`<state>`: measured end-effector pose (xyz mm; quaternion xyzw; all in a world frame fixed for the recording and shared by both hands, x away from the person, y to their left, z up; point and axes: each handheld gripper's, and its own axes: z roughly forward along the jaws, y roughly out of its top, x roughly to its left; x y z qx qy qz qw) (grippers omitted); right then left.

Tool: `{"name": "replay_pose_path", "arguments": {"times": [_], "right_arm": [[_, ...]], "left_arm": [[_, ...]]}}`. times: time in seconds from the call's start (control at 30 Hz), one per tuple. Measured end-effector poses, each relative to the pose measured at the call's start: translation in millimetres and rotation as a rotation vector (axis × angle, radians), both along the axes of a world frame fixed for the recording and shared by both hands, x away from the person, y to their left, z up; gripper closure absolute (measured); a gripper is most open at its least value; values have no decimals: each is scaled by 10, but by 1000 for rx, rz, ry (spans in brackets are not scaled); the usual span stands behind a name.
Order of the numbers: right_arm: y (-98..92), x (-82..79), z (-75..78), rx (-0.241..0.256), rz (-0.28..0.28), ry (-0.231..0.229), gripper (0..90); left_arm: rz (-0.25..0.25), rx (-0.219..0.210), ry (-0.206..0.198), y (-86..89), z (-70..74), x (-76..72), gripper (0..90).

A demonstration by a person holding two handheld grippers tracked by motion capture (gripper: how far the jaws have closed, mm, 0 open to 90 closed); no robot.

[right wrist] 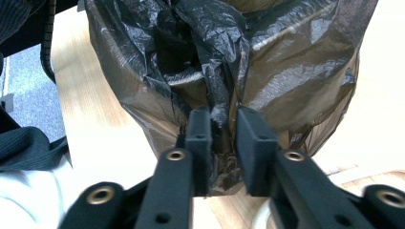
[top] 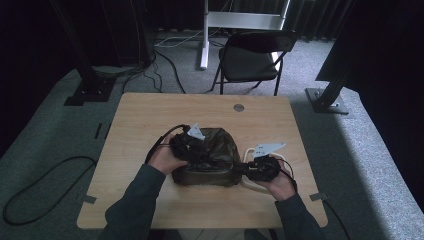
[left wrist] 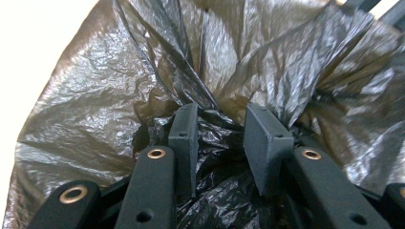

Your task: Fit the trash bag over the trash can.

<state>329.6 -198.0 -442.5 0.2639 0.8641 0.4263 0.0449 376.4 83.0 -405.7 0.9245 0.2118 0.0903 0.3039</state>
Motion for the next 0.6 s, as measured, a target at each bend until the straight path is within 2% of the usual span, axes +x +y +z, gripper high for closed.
{"name": "replay_pose_path", "arguments": {"times": [0.07,0.17,0.33,0.43,0.47,0.6], "right_arm": [[-1,0,0,-2,0,2,795],[6,-1,-2,-13,1,9,852],[11,-1,-4,-17,1,11,864],[10,-1,-4,-17,1,11,864],[18,-1,-8,-17,4,14,864],[30,-4,-8,-22,9,15,867]], "left_arm": [[-2,8,0,-9,-13,3,662],[-2,54,-1,-63,-87,18,651],[-8,92,-21,-110,-117,-1,630],[-8,98,-27,-115,-120,-6,624],[-6,115,-37,-132,-123,-16,619],[-8,127,-46,-158,-119,-28,606]]}}
